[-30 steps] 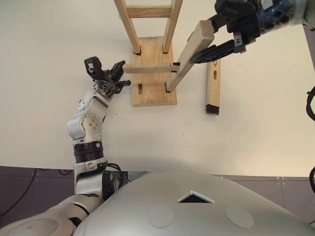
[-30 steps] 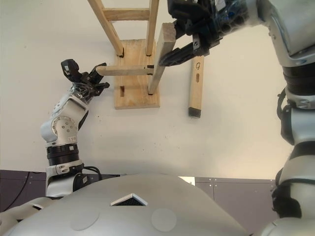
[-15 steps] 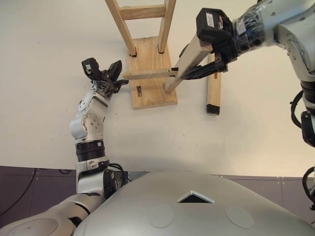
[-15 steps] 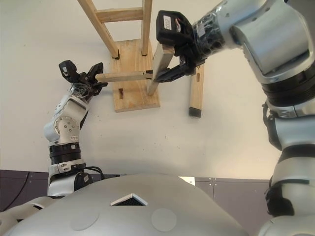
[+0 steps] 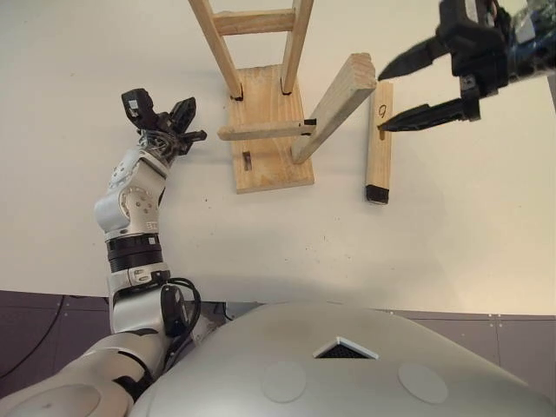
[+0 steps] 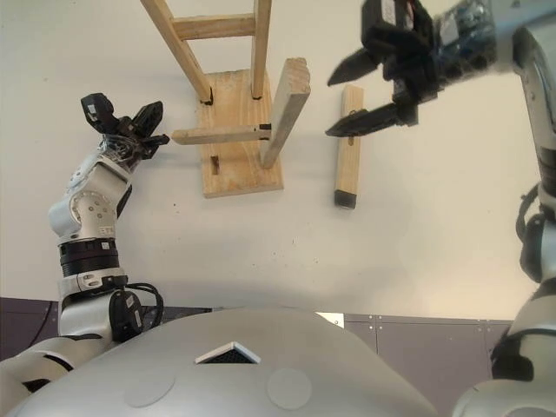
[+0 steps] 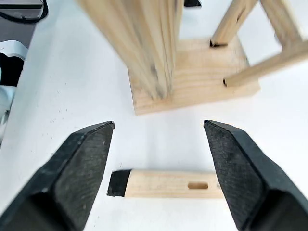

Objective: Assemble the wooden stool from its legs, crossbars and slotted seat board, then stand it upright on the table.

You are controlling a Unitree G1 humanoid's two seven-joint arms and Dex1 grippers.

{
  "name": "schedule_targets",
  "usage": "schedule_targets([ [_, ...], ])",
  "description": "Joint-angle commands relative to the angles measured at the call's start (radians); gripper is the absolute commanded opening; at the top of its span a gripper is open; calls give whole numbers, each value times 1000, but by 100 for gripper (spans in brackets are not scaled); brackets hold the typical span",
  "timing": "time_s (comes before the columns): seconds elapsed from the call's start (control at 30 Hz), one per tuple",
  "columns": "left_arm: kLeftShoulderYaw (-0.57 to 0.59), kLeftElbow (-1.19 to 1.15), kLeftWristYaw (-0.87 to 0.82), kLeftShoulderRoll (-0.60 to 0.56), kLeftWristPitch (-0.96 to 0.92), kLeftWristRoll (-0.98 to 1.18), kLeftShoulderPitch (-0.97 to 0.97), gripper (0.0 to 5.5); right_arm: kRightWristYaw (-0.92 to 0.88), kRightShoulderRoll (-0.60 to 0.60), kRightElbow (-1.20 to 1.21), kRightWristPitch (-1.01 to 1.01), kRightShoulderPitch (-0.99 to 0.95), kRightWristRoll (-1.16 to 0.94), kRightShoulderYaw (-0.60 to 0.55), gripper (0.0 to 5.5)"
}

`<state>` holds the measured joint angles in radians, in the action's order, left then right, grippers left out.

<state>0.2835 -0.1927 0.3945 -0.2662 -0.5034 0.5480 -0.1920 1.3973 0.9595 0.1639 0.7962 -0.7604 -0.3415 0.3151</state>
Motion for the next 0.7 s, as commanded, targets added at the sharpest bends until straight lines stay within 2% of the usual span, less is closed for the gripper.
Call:
schedule_targets([
  [0.03,-6,-28,9,-61,-22,-37,-46,0,-231,-73,-3,103,199,-4,-129,374],
  [0.2,-83,-110,-11,-91,52,-174,-98,0,-822,-476,56,265,466,55,-392,463],
  [0.3,-85,-150,-45,-65,113,-214,-104,0,-1035,-638,109,314,559,94,-478,477],
  [0.43,-67,-150,-105,-11,184,-233,-58,0,-1132,-690,151,352,600,105,-458,477],
  [0.67,-64,-201,-173,65,281,-256,-63,0,-1109,-668,186,384,633,88,-356,477],
  [0.7,-68,-218,-177,76,294,-261,-70,0,-1104,-655,173,378,630,90,-350,458],
])
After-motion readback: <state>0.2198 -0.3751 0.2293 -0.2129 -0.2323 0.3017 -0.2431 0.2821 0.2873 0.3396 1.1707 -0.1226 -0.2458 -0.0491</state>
